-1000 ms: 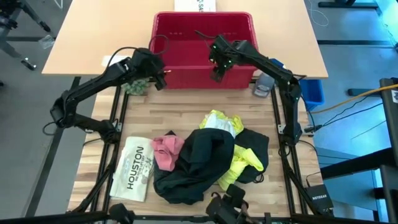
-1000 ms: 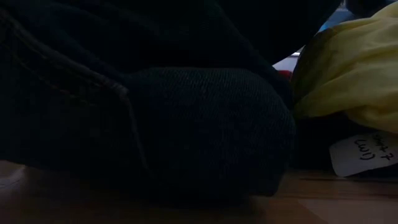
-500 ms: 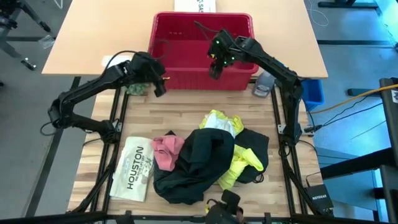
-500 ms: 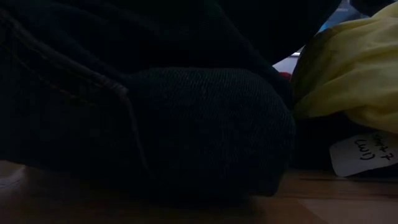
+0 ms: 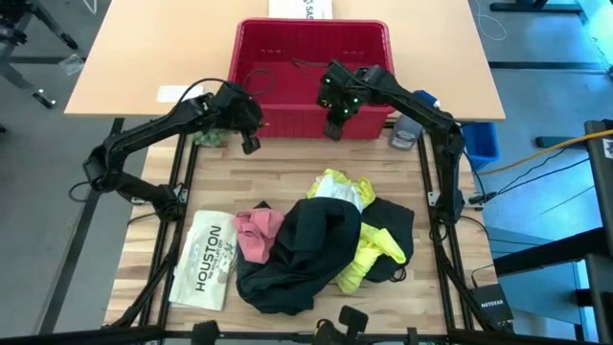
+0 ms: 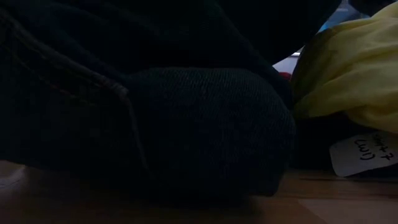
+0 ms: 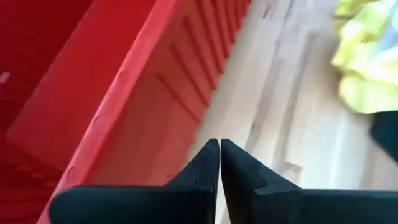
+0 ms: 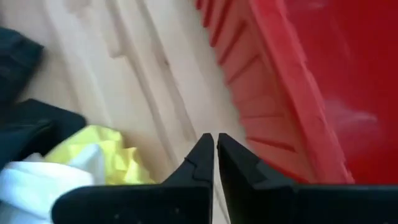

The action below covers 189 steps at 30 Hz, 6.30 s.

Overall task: Fold laundry
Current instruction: Move the red bin to the lower middle of the table, then adjust the clothes

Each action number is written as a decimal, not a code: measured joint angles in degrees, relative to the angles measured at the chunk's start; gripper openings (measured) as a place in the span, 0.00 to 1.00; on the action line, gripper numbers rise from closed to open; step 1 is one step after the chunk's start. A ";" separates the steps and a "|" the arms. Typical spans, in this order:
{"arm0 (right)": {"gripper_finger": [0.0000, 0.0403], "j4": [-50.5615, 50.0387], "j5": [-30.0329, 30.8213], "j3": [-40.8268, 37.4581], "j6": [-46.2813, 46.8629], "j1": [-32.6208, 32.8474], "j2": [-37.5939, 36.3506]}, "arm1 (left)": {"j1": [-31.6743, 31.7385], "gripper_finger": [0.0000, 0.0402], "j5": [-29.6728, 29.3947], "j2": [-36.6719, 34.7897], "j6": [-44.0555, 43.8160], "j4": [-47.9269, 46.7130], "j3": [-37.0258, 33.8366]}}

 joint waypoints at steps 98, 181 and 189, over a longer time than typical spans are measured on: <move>0.42 18.33 -16.93 5.28 15.18 30.71 7.86 | -36.55 0.00 4.68 -32.70 -38.52 -6.32 -17.09; 0.28 -13.20 0.73 12.47 18.28 13.85 -1.98 | -33.02 0.00 -0.53 -25.75 -31.15 6.19 -26.33; 0.23 -13.37 9.42 12.45 21.87 22.98 -1.93 | -24.59 0.00 4.23 -12.42 -25.92 12.11 -26.45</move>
